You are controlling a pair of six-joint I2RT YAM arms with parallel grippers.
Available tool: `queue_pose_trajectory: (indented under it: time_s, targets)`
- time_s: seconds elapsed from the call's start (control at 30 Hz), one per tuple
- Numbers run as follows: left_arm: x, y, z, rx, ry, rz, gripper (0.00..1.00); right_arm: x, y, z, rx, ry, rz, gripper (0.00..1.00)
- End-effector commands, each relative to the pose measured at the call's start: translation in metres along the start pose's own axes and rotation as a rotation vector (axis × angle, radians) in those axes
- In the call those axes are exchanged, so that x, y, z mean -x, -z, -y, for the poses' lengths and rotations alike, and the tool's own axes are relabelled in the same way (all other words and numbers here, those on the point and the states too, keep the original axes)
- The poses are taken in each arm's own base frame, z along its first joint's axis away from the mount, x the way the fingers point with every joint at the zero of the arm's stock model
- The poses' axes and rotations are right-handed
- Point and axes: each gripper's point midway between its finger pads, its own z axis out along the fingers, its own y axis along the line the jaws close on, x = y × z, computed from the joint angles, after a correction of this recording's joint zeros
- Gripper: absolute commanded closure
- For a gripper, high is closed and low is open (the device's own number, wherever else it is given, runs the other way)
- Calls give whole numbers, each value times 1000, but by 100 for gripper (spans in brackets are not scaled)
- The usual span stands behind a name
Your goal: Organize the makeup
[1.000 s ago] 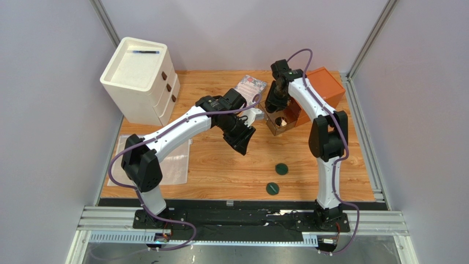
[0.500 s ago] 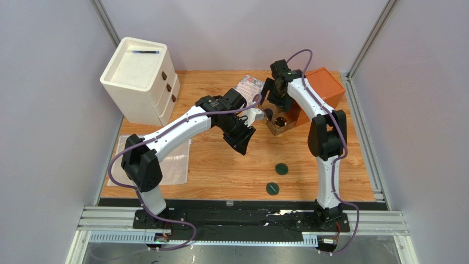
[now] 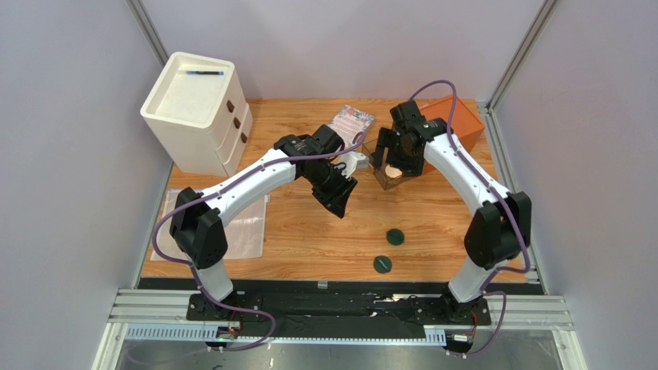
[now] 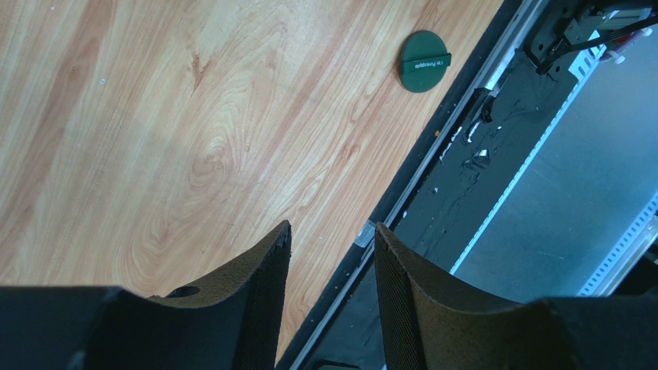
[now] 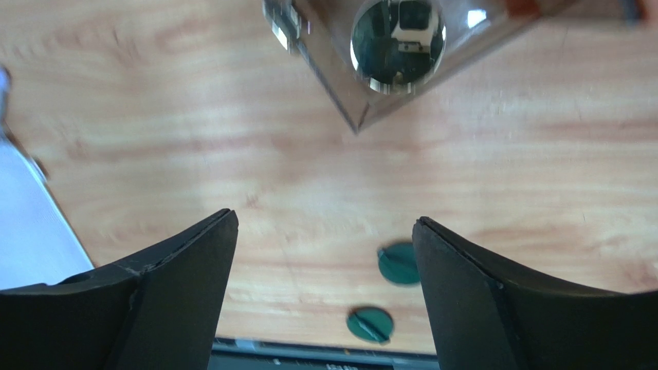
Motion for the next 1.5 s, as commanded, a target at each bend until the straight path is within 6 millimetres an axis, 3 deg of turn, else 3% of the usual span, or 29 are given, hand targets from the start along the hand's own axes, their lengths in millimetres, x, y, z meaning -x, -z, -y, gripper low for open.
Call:
queue_pose_trajectory:
  time_s: [0.0,0.1,0.27,0.5,0.83,1.0,1.07,1.2,1.3,1.47]
  targets:
    - [5,8,9,-35,-21,45,50,-58,12,17,-45,133,-73,12]
    - [6,6,10,-46,-17,48,50,-104,4,35,-88,155,-161,12]
    - [3,7,11,-46,-12,48,51,-144,-14,53,-121,111,-246,14]
    - [-4,9,13,-45,9,47,51,-161,-42,69,-201,121,-308,17]
    - [-6,15,12,-19,3,53,51,-181,-75,67,-184,111,-382,24]
    - [-5,16,10,-11,1,52,51,-193,-80,69,-175,110,-424,46]
    - [-5,15,10,-11,3,50,51,-195,-79,69,-169,107,-427,63]
    - [-6,14,9,-10,3,47,51,-196,-76,69,-160,114,-418,80]
    - [-6,14,9,-11,4,45,51,-194,-73,69,-157,116,-410,99]
    - [-5,14,9,-8,4,43,51,-178,-64,56,-137,140,-364,100]
